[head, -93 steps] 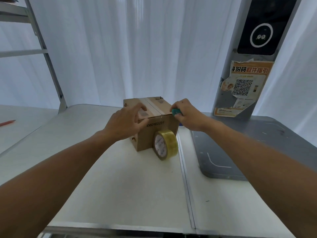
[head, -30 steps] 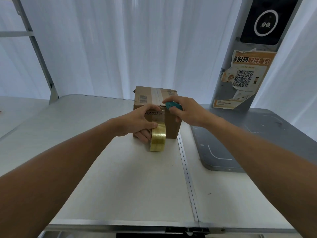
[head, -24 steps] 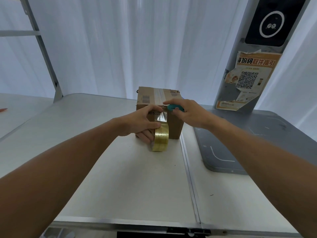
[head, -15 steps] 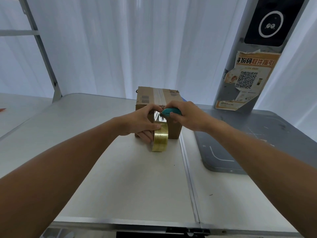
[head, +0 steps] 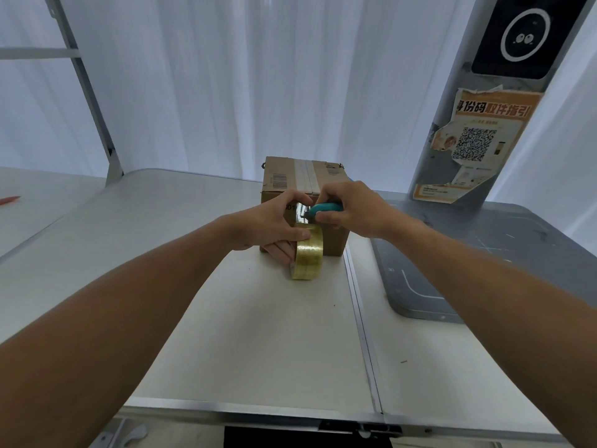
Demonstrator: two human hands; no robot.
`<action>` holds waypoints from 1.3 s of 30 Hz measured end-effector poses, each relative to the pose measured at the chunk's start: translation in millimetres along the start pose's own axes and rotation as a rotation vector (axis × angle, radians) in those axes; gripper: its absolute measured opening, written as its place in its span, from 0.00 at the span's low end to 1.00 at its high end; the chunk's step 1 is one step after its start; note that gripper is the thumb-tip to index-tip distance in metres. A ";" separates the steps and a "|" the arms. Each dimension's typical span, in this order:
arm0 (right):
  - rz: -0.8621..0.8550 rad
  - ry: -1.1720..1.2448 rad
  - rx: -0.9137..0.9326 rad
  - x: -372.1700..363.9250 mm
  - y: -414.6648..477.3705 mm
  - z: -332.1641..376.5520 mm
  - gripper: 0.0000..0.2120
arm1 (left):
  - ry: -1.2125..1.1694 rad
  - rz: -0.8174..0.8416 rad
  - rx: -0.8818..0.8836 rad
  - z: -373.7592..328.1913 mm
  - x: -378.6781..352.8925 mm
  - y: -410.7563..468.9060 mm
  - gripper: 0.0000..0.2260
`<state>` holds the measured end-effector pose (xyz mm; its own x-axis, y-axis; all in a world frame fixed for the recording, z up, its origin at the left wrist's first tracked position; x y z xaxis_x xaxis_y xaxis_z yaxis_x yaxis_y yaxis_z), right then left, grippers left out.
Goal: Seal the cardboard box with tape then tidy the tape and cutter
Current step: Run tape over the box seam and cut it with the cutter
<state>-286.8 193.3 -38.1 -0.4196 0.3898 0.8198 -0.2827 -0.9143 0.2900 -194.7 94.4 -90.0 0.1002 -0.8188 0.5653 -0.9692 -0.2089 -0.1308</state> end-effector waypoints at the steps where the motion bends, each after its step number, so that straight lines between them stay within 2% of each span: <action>1: -0.009 -0.031 0.009 0.4 -0.2 1.6 0.07 | -0.002 -0.002 -0.001 0.1 -0.2 0.1 0.23; 14: -0.022 -0.252 0.053 -3.1 4.8 14.0 0.07 | -0.033 -0.020 -0.007 4.2 1.2 -0.8 0.24; 23: -0.176 -0.340 0.137 0.8 4.4 14.9 0.09 | -0.029 -0.020 -0.013 2.5 -0.7 -2.5 0.24; 26: -0.160 -0.298 0.159 2.6 8.7 16.8 0.09 | -0.031 -0.019 -0.010 1.6 -0.4 -2.6 0.24; 30: -0.055 -0.157 0.125 -7.8 9.4 14.2 0.07 | -0.031 -0.015 -0.005 0.4 -1.0 -3.3 0.24; 39: -0.066 -0.107 0.101 -5.7 10.7 12.2 0.07 | -0.063 -0.017 0.004 3.1 -1.1 -2.9 0.24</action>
<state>-276.9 179.9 -33.6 -0.3074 0.4403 0.8436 -0.2166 -0.8956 0.3885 -191.3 94.3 -92.7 0.1302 -0.8470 0.5153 -0.9664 -0.2245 -0.1249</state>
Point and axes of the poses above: each hand's wrist, its own y-axis towards the middle knuckle, its own x-axis out of the back of the hand, z = x × y, the point moved 7 cm from there along y, towards the middle knuckle, and after that the axes turned 8 degrees about y, right-handed, at the moved point
